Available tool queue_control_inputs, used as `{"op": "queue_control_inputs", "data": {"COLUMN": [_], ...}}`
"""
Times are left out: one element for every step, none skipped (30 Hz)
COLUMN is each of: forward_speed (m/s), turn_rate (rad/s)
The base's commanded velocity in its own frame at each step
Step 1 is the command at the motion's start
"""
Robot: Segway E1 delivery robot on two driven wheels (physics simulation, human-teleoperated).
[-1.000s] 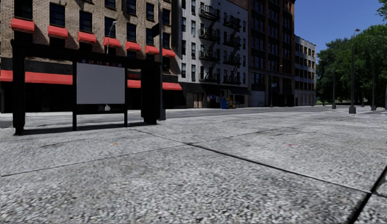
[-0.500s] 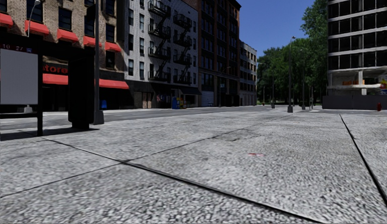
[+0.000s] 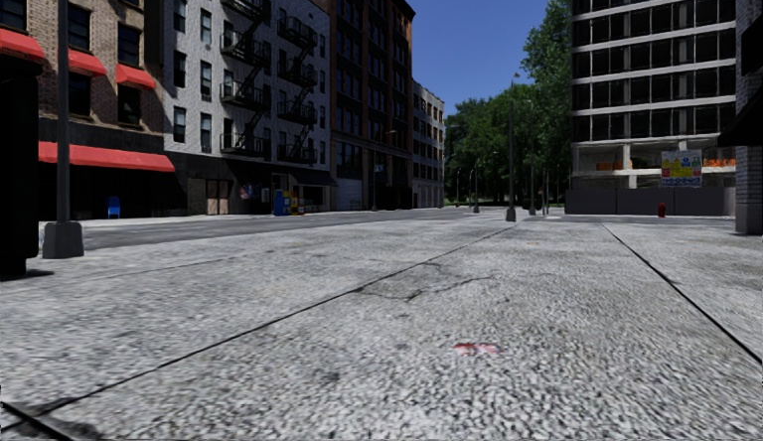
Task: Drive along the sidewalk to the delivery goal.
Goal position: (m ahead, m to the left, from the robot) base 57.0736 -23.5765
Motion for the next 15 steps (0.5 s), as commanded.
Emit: {"op": "queue_control_inputs", "data": {"forward_speed": [2.00, 2.00, 2.00, 2.00, 2.00, 2.00, 2.00, 2.00, 2.00, 2.00, 2.00, 2.00, 2.00, 2.00, 2.00], "turn_rate": [0.00, 0.00, 0.00, 0.00, 0.00, 0.00, 0.00, 0.00, 0.00, 0.00, 0.00, 0.00, 0.00, 0.00, 0.00]}}
